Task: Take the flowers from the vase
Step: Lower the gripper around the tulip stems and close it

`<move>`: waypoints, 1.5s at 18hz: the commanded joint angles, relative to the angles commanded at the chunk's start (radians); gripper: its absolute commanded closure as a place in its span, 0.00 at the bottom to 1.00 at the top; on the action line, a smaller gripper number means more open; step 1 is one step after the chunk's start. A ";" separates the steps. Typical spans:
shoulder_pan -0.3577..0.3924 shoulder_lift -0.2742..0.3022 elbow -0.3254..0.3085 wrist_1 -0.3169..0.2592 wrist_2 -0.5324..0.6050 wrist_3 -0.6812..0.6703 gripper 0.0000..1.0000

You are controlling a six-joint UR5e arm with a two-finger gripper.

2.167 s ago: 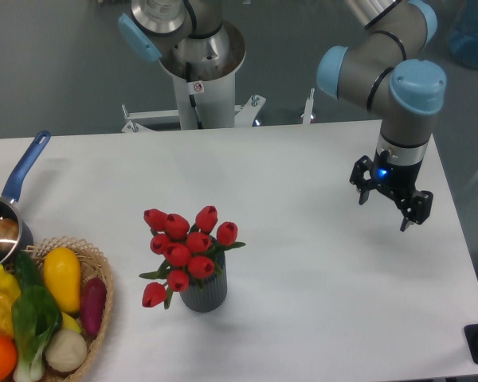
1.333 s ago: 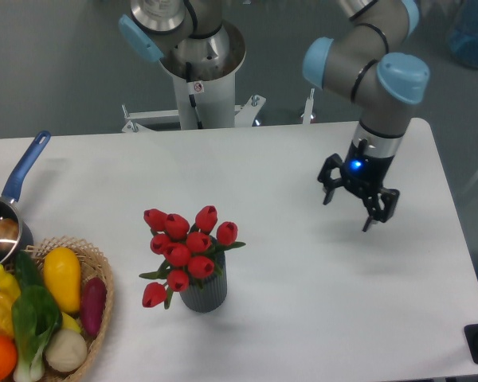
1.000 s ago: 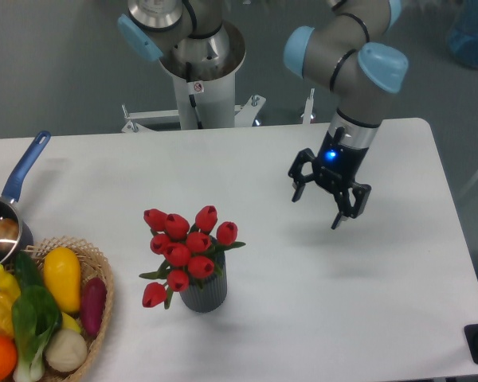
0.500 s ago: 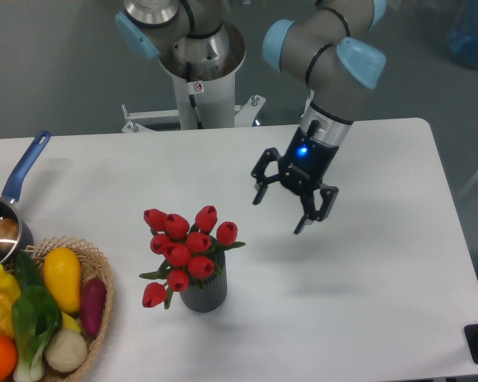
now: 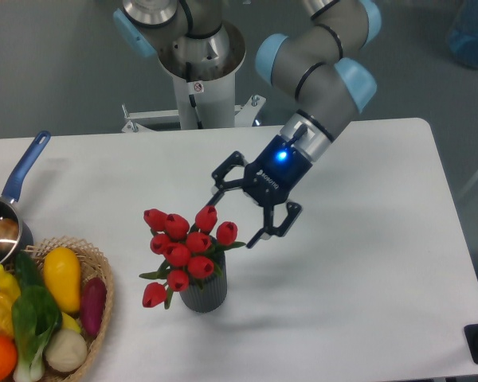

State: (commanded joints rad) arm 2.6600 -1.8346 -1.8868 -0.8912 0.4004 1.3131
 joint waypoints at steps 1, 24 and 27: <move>-0.005 -0.005 0.000 0.000 0.000 0.000 0.00; -0.040 -0.048 0.060 0.008 -0.003 -0.090 0.89; -0.034 -0.017 0.066 0.005 -0.011 -0.135 0.89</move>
State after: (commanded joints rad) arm 2.6262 -1.8516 -1.8208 -0.8866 0.3897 1.1783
